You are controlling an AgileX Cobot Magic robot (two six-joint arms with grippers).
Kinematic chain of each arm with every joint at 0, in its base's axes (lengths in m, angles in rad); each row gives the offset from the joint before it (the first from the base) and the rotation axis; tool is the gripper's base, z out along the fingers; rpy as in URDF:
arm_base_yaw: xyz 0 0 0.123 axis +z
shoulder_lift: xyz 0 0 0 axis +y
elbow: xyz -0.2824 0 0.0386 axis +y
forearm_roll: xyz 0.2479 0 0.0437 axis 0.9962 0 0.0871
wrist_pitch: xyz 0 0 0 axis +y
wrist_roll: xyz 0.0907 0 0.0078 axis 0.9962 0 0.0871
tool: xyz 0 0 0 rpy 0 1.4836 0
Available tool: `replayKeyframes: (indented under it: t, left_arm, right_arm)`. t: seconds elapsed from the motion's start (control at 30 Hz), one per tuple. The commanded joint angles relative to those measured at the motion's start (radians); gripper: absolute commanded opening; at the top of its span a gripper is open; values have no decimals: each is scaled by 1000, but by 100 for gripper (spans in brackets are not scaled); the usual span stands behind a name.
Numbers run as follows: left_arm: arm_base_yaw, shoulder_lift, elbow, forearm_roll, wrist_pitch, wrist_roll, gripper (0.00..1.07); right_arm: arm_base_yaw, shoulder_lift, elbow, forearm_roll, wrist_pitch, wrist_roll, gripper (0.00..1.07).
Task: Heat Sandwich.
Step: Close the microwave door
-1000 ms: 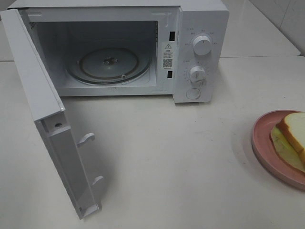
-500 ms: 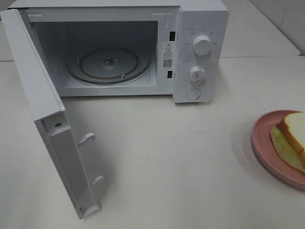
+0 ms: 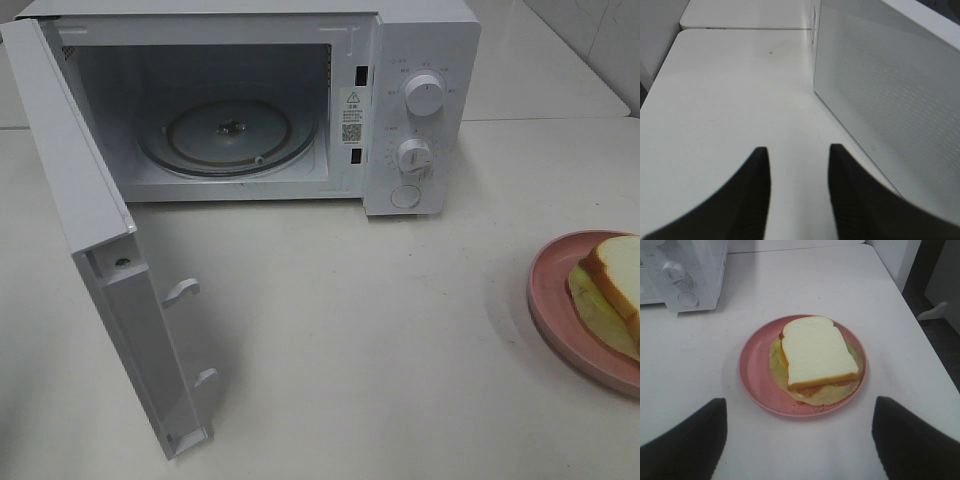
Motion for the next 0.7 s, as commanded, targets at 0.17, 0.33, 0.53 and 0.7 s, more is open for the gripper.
replayKeyframes:
  t: [0.17, 0.33, 0.53, 0.7]
  left_arm:
    - [0, 130, 60, 35, -241, 4, 0]
    - [0, 185, 181, 35, -498, 4, 0]
    - [0, 241, 305, 35, -815, 4, 0]
    - [0, 327, 344, 52, -1003, 4, 0]
  right_arm:
    - [-9, -28, 2, 0, -10, -8, 76]
    - [-9, -28, 2, 0, -10, -7, 76]
    - [-9, -28, 2, 0, -10, -7, 76]
    - [-9, -28, 2, 0, -10, -7, 76]
